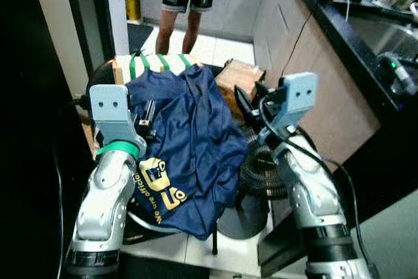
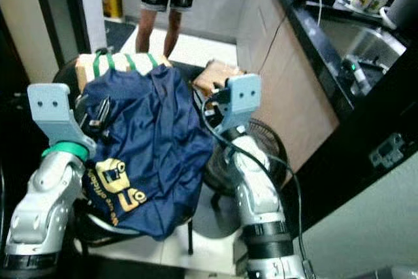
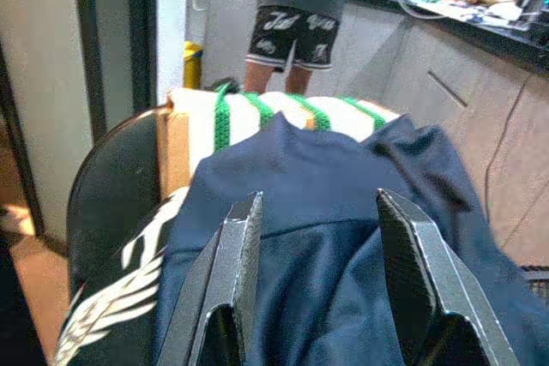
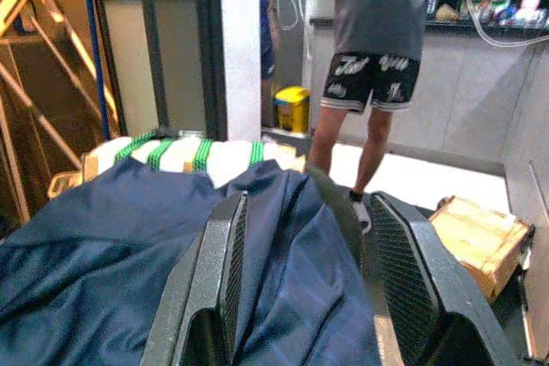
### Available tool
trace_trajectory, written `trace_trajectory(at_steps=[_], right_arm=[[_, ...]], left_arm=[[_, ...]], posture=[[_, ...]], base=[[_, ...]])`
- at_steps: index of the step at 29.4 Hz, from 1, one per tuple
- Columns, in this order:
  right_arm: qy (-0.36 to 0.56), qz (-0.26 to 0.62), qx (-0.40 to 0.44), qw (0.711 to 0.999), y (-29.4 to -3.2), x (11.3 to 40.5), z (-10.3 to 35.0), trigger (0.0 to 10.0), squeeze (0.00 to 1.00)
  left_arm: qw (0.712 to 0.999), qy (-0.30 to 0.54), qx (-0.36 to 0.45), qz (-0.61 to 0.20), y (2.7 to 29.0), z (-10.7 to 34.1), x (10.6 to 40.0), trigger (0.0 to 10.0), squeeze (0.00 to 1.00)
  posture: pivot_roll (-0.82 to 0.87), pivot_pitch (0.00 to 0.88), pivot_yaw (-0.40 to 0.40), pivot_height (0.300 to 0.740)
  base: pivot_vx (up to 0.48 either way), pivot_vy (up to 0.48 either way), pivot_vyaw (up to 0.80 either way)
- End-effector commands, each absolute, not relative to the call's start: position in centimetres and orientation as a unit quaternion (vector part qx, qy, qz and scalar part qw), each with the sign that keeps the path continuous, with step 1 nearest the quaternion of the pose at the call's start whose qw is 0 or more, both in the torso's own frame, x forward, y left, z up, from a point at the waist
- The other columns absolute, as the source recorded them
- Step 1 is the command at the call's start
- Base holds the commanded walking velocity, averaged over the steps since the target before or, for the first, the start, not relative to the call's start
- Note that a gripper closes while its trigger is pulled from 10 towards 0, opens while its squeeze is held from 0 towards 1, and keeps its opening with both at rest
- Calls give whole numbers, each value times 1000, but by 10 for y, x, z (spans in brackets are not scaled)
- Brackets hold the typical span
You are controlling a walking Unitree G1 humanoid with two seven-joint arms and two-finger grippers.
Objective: Clothes washing
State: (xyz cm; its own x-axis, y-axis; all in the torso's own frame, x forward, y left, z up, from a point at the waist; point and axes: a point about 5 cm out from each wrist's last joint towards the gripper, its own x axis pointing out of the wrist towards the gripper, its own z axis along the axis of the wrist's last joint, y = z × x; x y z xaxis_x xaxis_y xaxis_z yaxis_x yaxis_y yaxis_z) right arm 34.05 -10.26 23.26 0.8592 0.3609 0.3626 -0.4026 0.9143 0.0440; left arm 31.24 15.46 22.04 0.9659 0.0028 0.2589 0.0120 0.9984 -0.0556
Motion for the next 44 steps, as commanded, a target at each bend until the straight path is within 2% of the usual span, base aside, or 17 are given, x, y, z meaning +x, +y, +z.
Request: trace_trajectory(at_steps=[1,6,8,10,17,18,22,27,29,30,32,38,39,44], right_arm=[[-162,201,35,965,-106,345,227,10000,0],[-116,189,18,975,-111,360,215,10000,0],[-99,195,28,975,-107,361,208,10000,0],[-90,208,40,973,-102,359,204,10000,0],[-43,231,25,972,-98,358,184,10000,0],[-9,246,20,969,-95,361,173,10000,1000],[56,277,2,959,-87,372,157,10000,1000],[69,271,12,960,-84,382,159,10000,1000],[79,259,17,963,-83,391,166,10000,1000],[79,259,17,963,-83,391,166,10000,1000],[87,265,14,960,-77,395,173,10000,1000],[136,292,-17,946,-70,392,165,10000,1000],[160,297,-19,941,-69,390,160,10000,0],[200,315,-21,928,-63,384,147,10000,0]], left_arm=[[993,-116,-26,1,155,213,313,10000,0],[993,-117,-13,-8,158,216,316,10000,0],[994,-112,4,-17,169,217,317,10000,0],[994,-107,21,-29,177,217,318,10000,0],[992,-98,53,-66,181,219,321,10000,0],[991,-97,54,-72,180,220,323,10000,0],[991,-88,53,-83,180,219,324,10000,0],[991,-82,56,-91,180,219,323,10000,0],[991,-72,60,-97,181,217,320,10000,0],[991,-72,60,-97,181,217,320,10000,0],[991,-56,71,-97,186,213,314,10000,0],[990,-30,89,-101,191,207,305,10000,0],[989,-26,96,-108,190,206,304,10000,0],[989,-21,96,-113,189,208,304,10000,0]], posture=[[64,12,-81,740],[112,18,-29,740],[136,23,45,740],[145,23,72,740],[152,25,93,740],[143,44,105,740],[124,77,111,740],[117,100,114,740],[118,149,112,740],[118,149,112,740],[123,203,105,740],[129,232,96,740],[129,234,93,740],[131,226,95,740]], base=[[0,0,0],[0,0,0],[0,0,0],[0,0,0],[0,0,0],[0,0,0],[0,0,0],[0,0,0],[0,0,0],[0,0,0],[0,0,0],[0,0,0],[0,0,0],[0,0,0]])
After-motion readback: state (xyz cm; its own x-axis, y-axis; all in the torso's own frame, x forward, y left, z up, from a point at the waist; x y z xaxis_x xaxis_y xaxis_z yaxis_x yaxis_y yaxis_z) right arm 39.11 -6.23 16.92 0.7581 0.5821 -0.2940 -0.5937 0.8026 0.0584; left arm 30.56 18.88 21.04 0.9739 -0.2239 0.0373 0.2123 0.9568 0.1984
